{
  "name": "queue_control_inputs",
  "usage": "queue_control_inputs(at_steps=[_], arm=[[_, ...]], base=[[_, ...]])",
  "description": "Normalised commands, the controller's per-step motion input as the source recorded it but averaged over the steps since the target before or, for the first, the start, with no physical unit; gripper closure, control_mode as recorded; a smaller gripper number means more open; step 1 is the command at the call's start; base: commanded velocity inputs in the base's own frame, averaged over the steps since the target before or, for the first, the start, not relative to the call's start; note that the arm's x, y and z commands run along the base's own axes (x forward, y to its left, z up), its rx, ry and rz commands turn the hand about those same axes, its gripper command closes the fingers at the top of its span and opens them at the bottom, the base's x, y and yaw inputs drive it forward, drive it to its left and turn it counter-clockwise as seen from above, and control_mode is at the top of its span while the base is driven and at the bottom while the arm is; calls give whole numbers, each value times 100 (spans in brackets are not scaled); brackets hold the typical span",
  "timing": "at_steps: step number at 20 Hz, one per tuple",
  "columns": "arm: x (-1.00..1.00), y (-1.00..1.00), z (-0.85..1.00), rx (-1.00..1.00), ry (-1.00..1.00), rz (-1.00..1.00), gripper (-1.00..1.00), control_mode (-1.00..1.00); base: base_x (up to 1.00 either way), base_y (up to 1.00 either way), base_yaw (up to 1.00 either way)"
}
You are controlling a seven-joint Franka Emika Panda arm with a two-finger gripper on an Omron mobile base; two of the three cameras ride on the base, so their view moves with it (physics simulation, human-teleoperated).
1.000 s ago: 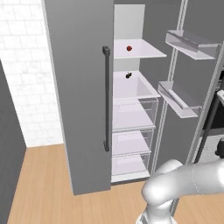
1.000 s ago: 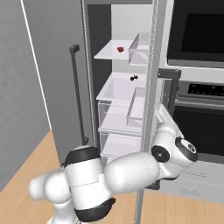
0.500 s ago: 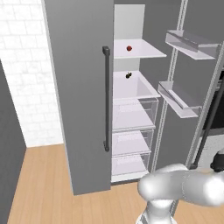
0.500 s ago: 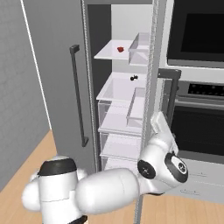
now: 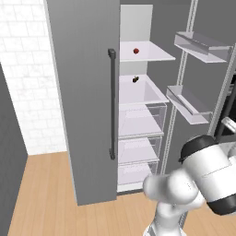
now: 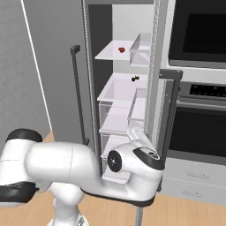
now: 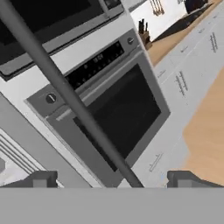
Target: Take the strawberry from the fridge and place it on top of the pancake, located on the dining counter.
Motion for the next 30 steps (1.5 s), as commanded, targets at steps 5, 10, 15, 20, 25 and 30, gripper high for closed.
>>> queue_control_inputs(at_steps=[5, 10, 15, 20, 25, 30], arm=[[-55, 37, 100, -6, 39, 3, -100, -100], [-32, 18, 100, -21, -34, 0, -100, -100], [-22, 55, 100, 0, -27, 0, -100, -100], [-30, 70, 100, 16, -33, 16, -100, -100], [-50, 44, 100, -9, -57, 27, -100, -100], [-66, 53, 100, -16, -56, 0, -100, -100]], base=[[0, 0, 0], [0, 0, 0], [0, 0, 0], [0, 0, 0], [0, 0, 0], [0, 0, 0]])
